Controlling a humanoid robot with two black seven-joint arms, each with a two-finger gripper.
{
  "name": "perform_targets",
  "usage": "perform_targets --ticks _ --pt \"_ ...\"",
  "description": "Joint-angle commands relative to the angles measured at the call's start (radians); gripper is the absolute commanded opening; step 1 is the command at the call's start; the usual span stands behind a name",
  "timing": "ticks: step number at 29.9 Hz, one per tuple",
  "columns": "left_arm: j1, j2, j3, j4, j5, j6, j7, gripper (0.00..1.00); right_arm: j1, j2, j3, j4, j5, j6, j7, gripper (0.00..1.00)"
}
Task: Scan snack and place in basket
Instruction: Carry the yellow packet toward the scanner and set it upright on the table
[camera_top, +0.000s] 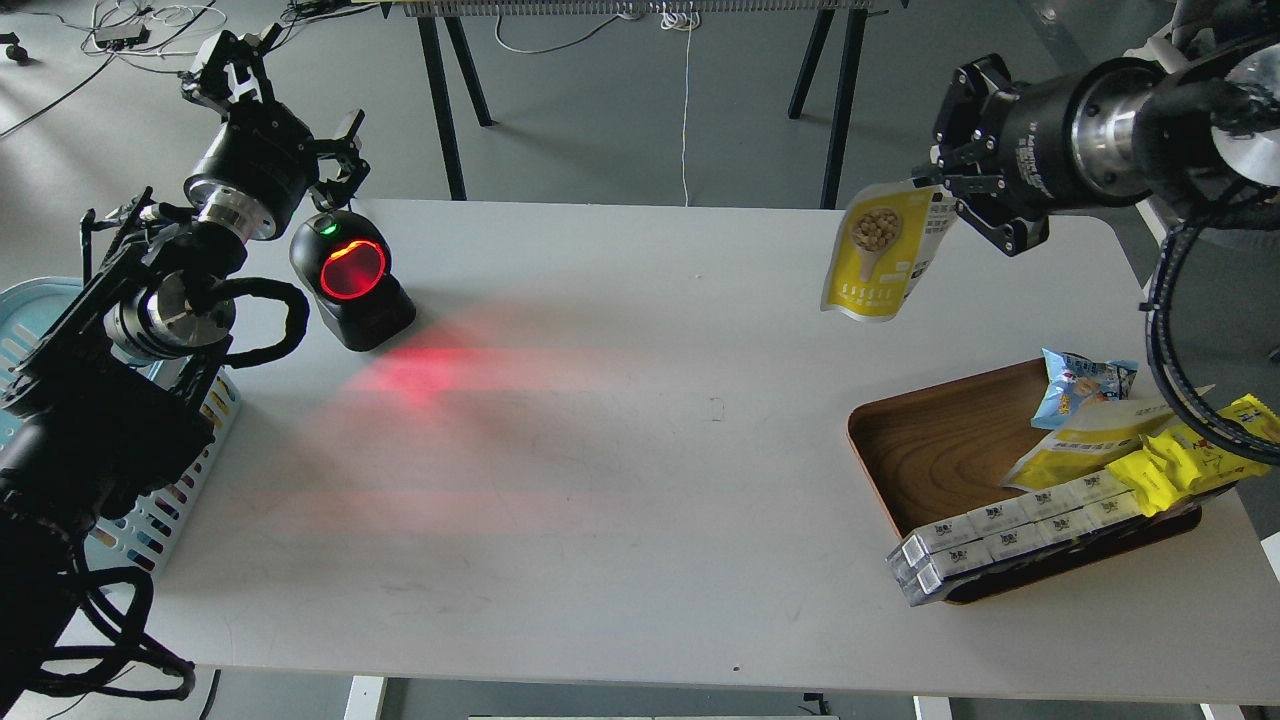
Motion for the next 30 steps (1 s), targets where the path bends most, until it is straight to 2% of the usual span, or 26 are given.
perform_targets --ticks 1,8,18,30 --pt "-0.001 -0.002 0.000 0.000 0.000 0.002 0.001 1.00 -0.037 0.109 0.045 -0.017 0.006 -0.084 0.000 0.00" --pt "-0.003 0.000 0.000 -0.011 0.000 0.003 0.001 1.00 -0.158 0.282 0.172 -0.077 0.004 -0.090 0.000 0.00" --pt "-0.003 0.000 -0.002 -0.046 -0.002 0.008 0.001 1.00 -0.321 0.438 0.246 -0.114 -0.008 -0.090 0.000 0.00" --pt "-0.001 0.002 -0.002 -0.077 -0.002 0.025 0.001 1.00 -0.382 0.555 0.264 -0.195 -0.031 -0.090 0.000 0.00"
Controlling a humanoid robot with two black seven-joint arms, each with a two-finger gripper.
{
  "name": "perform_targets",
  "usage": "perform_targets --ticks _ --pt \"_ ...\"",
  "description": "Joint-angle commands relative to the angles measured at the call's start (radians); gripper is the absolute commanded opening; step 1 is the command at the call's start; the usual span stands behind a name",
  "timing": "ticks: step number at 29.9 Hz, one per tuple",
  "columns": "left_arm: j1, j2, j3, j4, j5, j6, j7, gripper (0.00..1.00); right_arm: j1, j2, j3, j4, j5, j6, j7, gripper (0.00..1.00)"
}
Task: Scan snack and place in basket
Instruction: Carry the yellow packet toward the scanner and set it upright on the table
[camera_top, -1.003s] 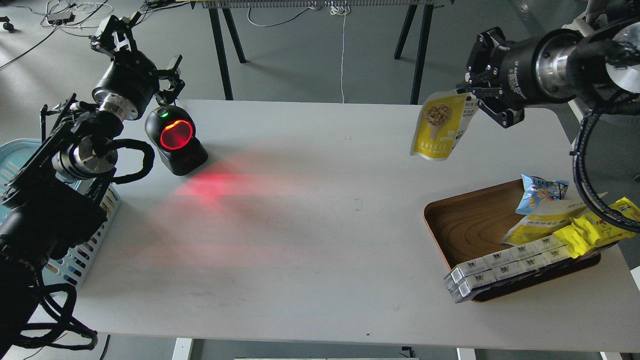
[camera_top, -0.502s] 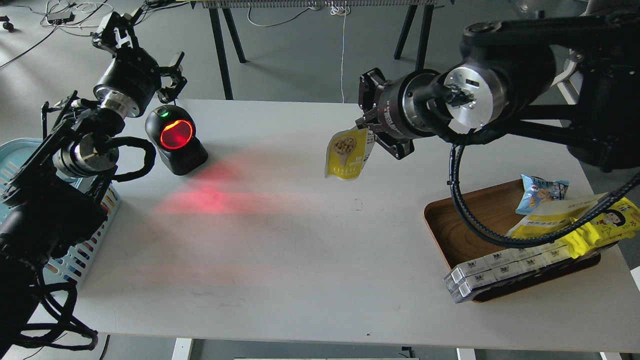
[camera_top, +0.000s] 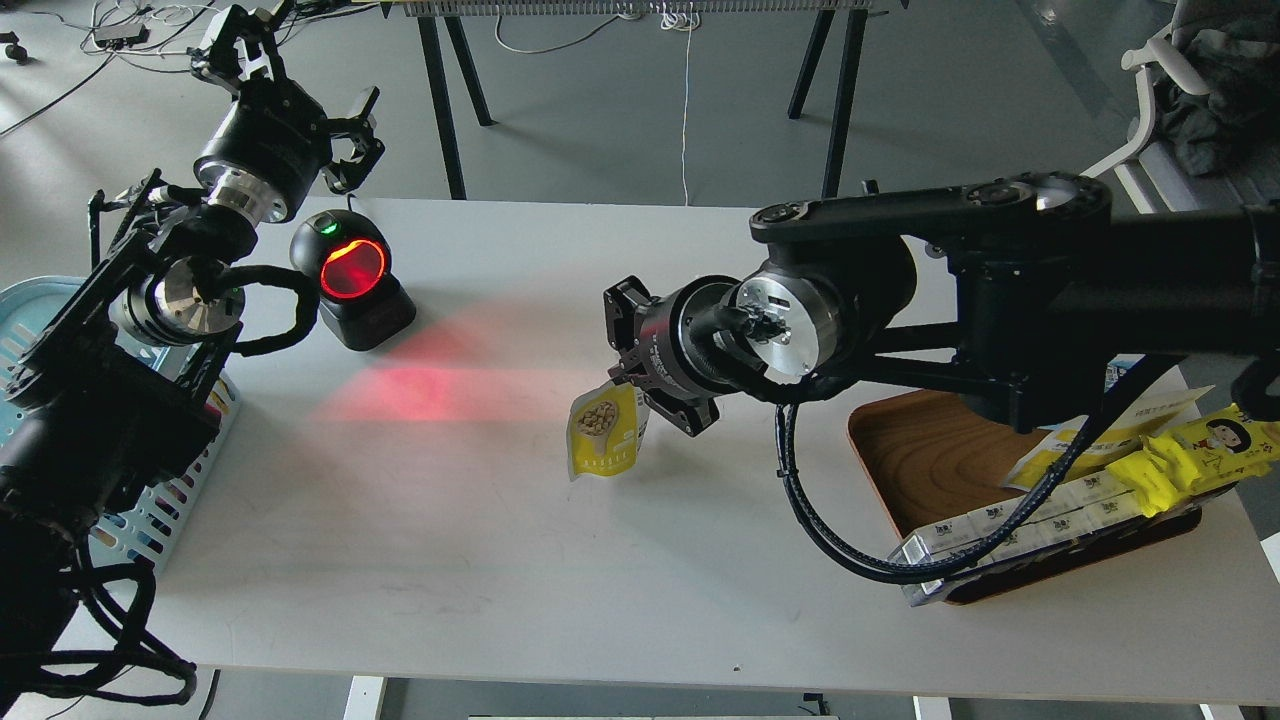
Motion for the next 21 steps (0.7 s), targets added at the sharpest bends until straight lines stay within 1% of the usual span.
perform_targets --ticks 1,5,8,9,11,12,13,14,15,16,21 --pt "0.000 0.001 0.000 -0.001 0.000 -0.001 0.000 1.00 -0.002 0.016 0.000 -0.027 -0.002 0.000 0.000 0.00" --pt "0.000 0.001 0.000 -0.001 0.000 -0.001 -0.002 1.00 -0.004 0.033 -0.003 -0.038 -0.021 0.000 0.000 0.01" --pt "0.002 0.004 0.001 -0.001 0.000 -0.001 0.000 1.00 -0.010 0.038 -0.005 -0.039 -0.047 0.000 0.000 0.03" --pt "0.002 0.004 0.001 -0.001 0.000 -0.001 -0.002 1.00 -0.010 0.040 -0.006 -0.041 -0.051 0.000 0.000 0.05" --pt "0.003 0.007 0.001 -0.001 0.000 -0.001 -0.002 1.00 -0.011 0.040 -0.008 -0.041 -0.051 0.000 0.000 0.13" --pt "0.005 0.012 0.001 -0.001 0.000 -0.001 -0.002 1.00 -0.010 0.040 -0.011 -0.041 -0.051 0.000 0.000 0.20" --pt "0.005 0.015 0.003 -0.001 0.000 -0.001 -0.002 1.00 -0.010 0.040 -0.012 -0.041 -0.051 0.000 0.000 0.29" --pt "0.006 0.017 0.003 -0.001 0.000 -0.001 -0.002 1.00 -0.008 0.040 -0.012 -0.041 -0.051 0.000 0.000 0.46" --pt "0.006 0.017 0.003 -0.001 0.000 -0.001 -0.002 1.00 -0.008 0.040 -0.014 -0.044 -0.052 0.000 0.000 0.84" --pt "0.008 0.017 0.003 -0.001 0.000 -0.001 -0.002 1.00 -0.007 0.038 -0.014 -0.044 -0.051 0.000 0.000 0.99" --pt "0.008 0.018 0.003 0.003 0.000 -0.001 -0.002 1.00 0.001 0.027 -0.005 -0.038 -0.049 0.000 0.000 1.00"
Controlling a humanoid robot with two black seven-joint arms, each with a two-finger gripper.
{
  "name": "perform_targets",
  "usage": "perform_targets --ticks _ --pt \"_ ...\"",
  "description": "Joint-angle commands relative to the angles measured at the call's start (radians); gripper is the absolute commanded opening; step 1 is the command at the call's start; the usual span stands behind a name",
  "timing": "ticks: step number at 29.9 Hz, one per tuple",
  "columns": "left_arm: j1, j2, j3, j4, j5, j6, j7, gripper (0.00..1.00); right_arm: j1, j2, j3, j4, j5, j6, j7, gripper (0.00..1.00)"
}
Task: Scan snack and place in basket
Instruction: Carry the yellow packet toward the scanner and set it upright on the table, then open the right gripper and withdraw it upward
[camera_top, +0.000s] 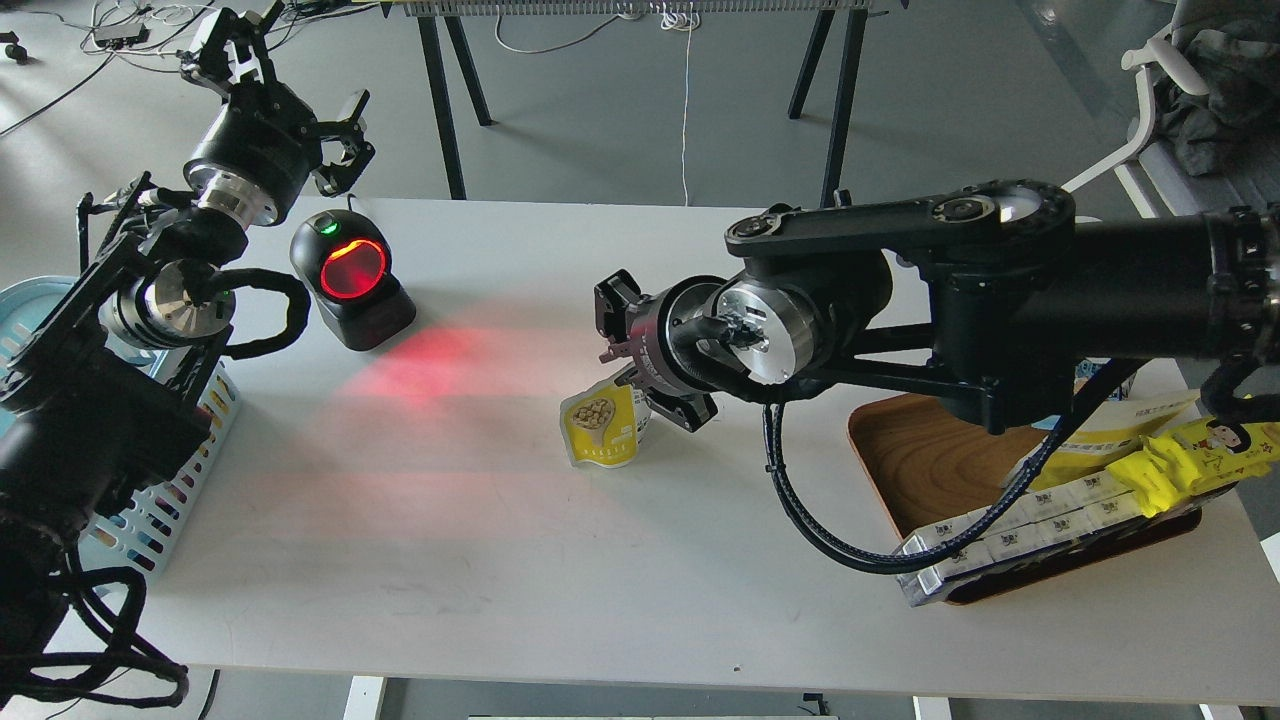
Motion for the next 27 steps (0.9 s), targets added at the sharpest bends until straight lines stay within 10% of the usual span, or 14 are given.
perform_targets --ticks 1,20,27 --pt "0.000 0.002 0.000 0.003 0.000 0.000 0.002 1.00 0.007 -0.010 0.011 0.006 0.002 0.000 0.000 1.00" --pt "-0.055 0.135 0.069 0.008 0.008 0.017 0.029 1.00 0.062 -0.522 0.146 0.050 -0.004 0.000 0.000 1.00" --pt "-0.150 0.385 0.252 -0.142 0.012 0.015 0.037 1.00 -0.122 -0.720 0.313 -0.056 -0.060 0.117 0.000 1.00"
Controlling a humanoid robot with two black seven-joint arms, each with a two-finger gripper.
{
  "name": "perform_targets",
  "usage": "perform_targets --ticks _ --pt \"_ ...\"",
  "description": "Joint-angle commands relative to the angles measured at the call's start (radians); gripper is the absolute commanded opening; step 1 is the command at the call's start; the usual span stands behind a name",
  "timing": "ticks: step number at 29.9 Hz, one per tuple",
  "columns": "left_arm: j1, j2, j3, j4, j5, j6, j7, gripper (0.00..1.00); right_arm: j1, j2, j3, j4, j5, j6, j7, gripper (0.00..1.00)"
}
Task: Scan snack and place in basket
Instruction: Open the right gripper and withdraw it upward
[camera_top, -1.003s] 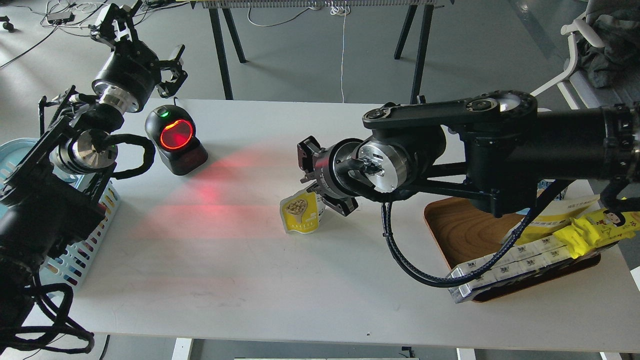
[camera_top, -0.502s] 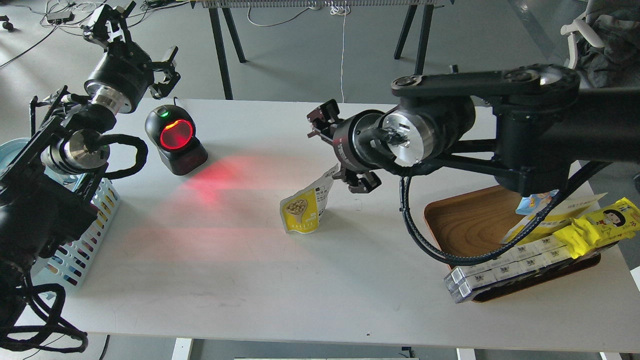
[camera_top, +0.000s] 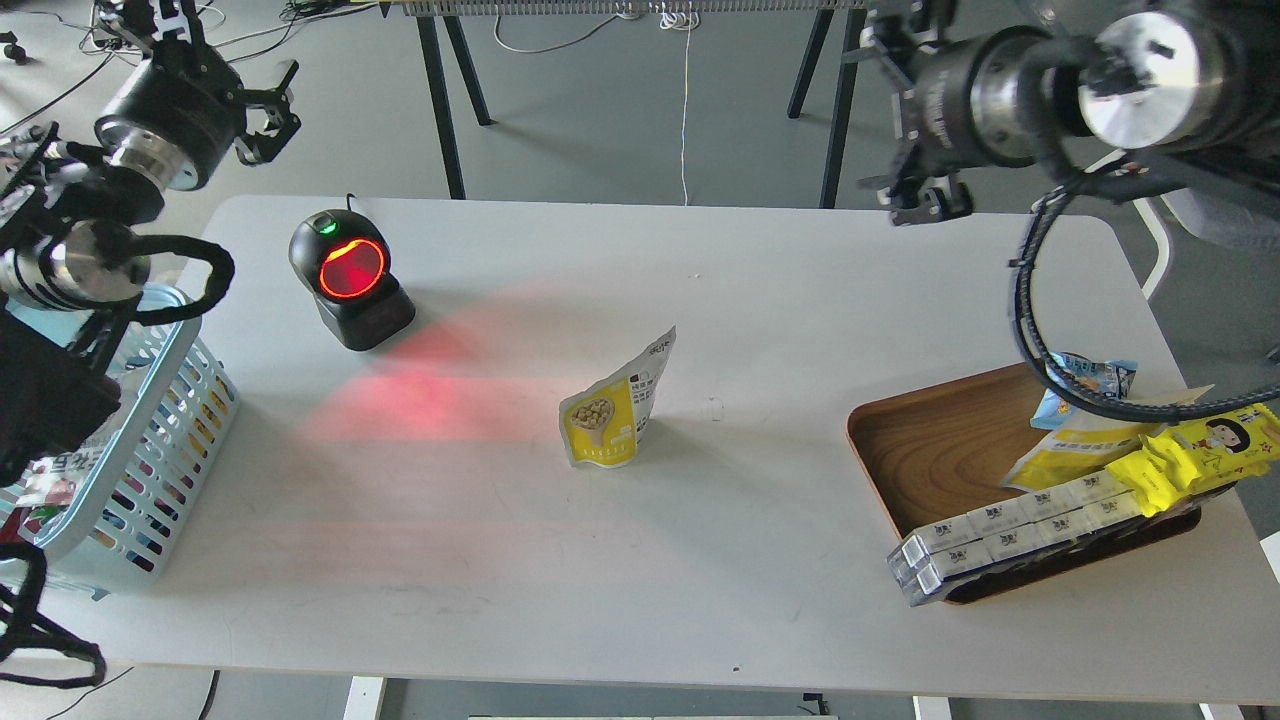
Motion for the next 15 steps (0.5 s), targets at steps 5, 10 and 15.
perform_targets --ticks 5,10,15 --pt "-0.053 0.358 0.140 -0.331 0.083 0.000 0.001 1.00 -0.220 -0.123 0.189 -0.141 -0.007 0.281 0.000 1.00" --pt "-0.051 0.590 0.143 -0.602 0.203 -0.010 0.001 1.00 -0.329 -0.125 0.270 -0.234 0.001 0.422 0.000 1.00" --pt "-0.053 0.743 0.142 -0.744 0.218 -0.106 -0.001 1.00 -0.452 -0.119 0.324 -0.305 0.009 0.538 0.000 1.00"
